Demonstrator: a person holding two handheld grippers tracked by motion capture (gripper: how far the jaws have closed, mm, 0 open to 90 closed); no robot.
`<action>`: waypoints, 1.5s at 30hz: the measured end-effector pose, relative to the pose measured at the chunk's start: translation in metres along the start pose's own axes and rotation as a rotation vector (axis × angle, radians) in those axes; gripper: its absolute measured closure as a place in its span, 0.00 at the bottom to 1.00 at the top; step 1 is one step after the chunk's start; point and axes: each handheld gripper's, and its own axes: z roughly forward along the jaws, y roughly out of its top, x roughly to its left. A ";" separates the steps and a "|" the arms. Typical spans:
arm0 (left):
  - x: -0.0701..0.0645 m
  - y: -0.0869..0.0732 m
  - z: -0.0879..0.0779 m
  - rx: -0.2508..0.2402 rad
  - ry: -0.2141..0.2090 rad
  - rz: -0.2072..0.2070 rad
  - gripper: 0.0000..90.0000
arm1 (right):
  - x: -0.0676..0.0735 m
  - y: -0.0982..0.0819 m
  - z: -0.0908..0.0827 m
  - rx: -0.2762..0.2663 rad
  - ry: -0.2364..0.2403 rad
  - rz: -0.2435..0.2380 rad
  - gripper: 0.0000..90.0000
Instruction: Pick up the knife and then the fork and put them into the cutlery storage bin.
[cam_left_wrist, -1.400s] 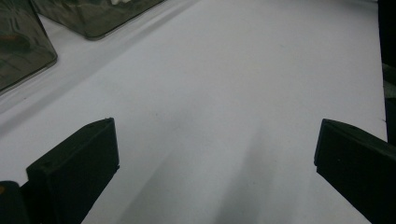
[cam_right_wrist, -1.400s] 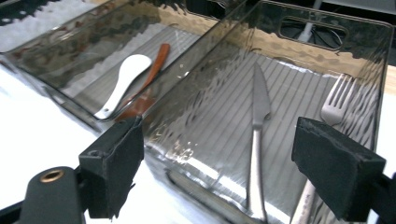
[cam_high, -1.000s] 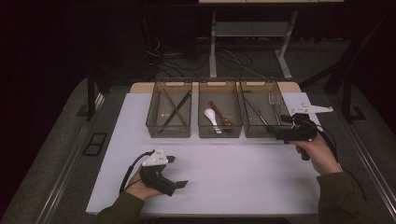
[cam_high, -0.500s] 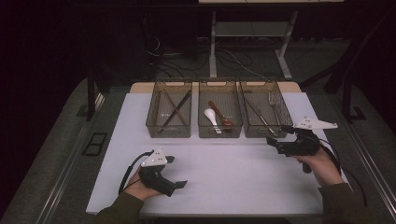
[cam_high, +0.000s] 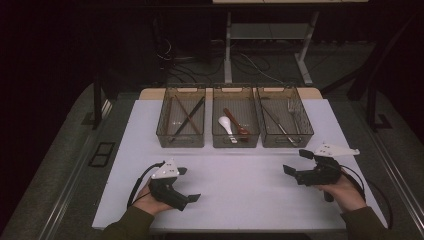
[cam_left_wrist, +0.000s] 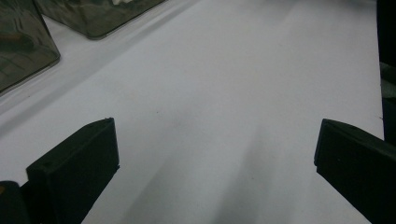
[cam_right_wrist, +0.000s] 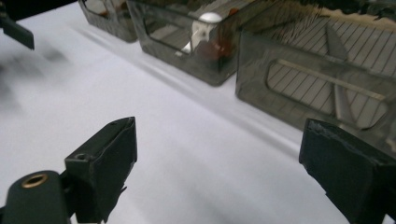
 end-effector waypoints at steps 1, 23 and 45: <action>0.000 0.000 0.000 0.001 0.000 0.002 0.00 | 0.002 -0.002 0.001 0.006 0.003 -0.003 0.13; 0.000 0.001 -0.001 -0.001 -0.002 0.004 0.00 | 0.019 -0.030 -0.006 -0.007 0.039 -0.016 0.13; -0.001 0.001 -0.001 -0.001 0.000 0.003 0.00 | 0.030 -0.036 0.001 0.046 0.053 -0.056 0.13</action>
